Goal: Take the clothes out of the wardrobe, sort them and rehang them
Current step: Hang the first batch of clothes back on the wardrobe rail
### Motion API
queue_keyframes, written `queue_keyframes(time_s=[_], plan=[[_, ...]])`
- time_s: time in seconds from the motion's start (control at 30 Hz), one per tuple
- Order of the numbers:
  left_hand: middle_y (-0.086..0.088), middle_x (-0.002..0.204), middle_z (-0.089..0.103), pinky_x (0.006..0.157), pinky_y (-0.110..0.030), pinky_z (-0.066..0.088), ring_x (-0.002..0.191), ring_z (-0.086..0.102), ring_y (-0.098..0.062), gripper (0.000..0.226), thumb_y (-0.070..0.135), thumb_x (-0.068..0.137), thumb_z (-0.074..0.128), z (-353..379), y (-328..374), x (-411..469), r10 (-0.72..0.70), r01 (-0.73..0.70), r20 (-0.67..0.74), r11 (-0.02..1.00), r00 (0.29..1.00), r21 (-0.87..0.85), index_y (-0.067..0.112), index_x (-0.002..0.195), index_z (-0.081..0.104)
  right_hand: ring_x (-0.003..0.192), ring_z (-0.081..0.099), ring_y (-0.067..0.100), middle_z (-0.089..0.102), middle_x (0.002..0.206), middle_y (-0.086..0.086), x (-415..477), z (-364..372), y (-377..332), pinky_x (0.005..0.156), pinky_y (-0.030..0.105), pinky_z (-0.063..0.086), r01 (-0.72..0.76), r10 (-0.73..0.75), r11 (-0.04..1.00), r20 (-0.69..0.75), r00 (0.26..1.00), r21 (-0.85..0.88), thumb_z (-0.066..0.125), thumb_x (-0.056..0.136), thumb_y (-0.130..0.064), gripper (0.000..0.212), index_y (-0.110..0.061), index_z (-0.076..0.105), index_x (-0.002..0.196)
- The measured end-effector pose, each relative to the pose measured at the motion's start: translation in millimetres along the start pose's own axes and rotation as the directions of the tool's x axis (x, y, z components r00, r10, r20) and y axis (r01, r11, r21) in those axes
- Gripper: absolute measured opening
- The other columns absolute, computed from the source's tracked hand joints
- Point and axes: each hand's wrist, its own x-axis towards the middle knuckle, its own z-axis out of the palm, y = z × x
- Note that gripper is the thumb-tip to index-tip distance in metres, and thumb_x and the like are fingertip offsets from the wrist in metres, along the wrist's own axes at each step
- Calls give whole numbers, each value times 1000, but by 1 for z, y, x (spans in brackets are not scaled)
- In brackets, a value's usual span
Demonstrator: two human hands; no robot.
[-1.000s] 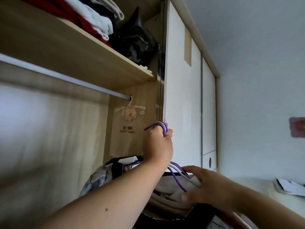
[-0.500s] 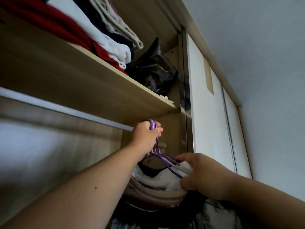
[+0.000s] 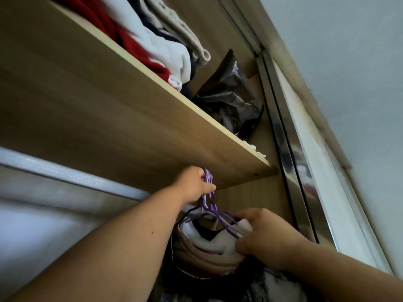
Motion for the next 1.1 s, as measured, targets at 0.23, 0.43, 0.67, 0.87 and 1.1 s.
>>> queue_keyframes(time_s=[0.23,0.43,0.67,0.87,1.1], plan=[[-7,97,64,78,-34,47,94,61,-28,36,49,80,68,17,-18,18,11,-48,71,837,997,545,15,90,61,72,59,-1,65,78,-13,34,38,30,53,15,41,-23,24,999,-27,999,34,70,54,-32,42,-39,64,94],[-9,115,62,92,-40,48,108,57,-28,44,51,83,63,39,-45,26,-52,-22,95,761,994,648,14,107,61,64,54,-5,61,71,-14,53,65,48,44,9,36,-35,35,999,-30,999,-14,67,53,-33,34,-39,64,87],[-8,106,66,77,-35,48,97,62,-26,41,49,79,69,55,-64,41,-55,-53,115,644,992,763,13,100,65,72,61,7,63,69,-10,71,93,46,55,19,42,-38,38,999,17,999,-3,66,58,-30,31,-37,65,89],[-2,105,64,111,-45,18,106,58,-23,65,66,65,71,69,-77,30,63,-26,-8,519,998,855,18,107,58,62,56,-11,64,66,-19,60,100,55,45,5,37,-24,17,998,119,993,57,66,68,-22,26,-48,61,70],[2,112,64,103,-44,26,110,57,-22,60,66,71,66,63,-73,25,10,-60,64,529,998,846,25,113,59,80,53,-6,56,87,-22,59,100,63,62,6,39,-38,36,999,160,987,9,65,67,-42,49,-53,50,112]])
